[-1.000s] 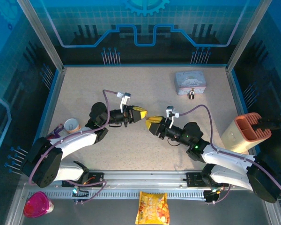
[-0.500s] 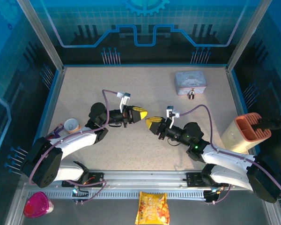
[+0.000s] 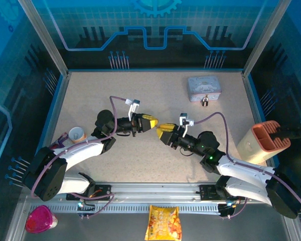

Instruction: Unlock a padlock with a key

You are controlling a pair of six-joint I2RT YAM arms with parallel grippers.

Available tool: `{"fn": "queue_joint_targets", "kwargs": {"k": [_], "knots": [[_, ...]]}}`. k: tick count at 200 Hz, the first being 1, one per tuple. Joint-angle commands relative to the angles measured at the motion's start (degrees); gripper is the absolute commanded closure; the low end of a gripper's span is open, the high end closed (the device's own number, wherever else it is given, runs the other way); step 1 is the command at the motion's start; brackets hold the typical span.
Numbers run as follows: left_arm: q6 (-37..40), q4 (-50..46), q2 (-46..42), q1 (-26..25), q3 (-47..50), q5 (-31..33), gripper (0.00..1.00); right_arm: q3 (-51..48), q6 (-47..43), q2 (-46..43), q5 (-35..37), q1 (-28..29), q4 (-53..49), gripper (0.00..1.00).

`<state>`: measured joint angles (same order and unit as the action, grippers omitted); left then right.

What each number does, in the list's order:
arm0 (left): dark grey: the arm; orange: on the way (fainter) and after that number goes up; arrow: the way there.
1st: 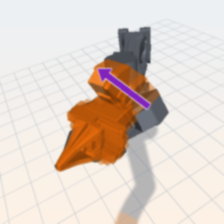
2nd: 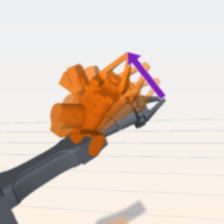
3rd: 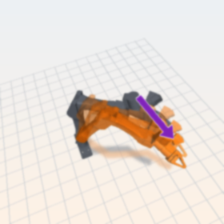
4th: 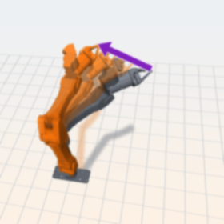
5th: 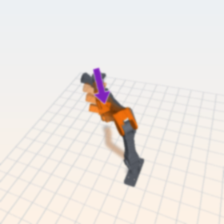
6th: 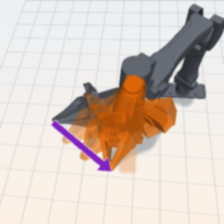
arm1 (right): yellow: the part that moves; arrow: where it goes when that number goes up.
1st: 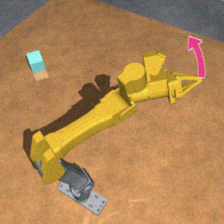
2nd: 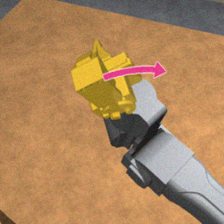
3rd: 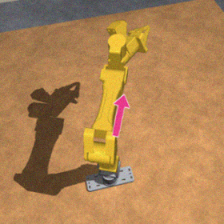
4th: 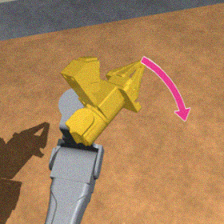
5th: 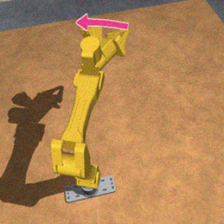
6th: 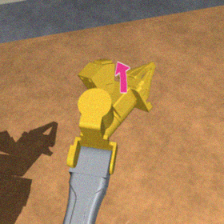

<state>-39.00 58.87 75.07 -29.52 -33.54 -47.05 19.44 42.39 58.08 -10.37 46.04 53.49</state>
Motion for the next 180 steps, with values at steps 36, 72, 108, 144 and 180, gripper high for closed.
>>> {"fn": "queue_joint_targets", "kwargs": {"k": [36,72,108,144,180], "knots": [[0.76,0.81,0.96,0.13,-0.39,-2.1,1.0,0.77,-0.13,0.96,-1.91,-0.67,2.45,0.69],[0.87,0.83,0.97,0.03,-0.23,-1.87,1.0,0.79,0.1,1.76,-2.2,-0.65,2.85,0.8],[1.17,0.82,0.87,-0.01,-0.21,-1.39,1.0,0.32,0.12,1.51,-1.59,-0.6,2.58,0.89],[1.56,0.89,1.22,-0.06,-0.3,-0.93,1.0,0.32,-0.02,0.6,-0.95,-0.6,1.24,0.96],[2.81,-3.82,0.91,0.05,-1.27,1.21,0.73,2.43,-2.26,-3.49,1.76,-0.65,-9.52,1.0]]}}
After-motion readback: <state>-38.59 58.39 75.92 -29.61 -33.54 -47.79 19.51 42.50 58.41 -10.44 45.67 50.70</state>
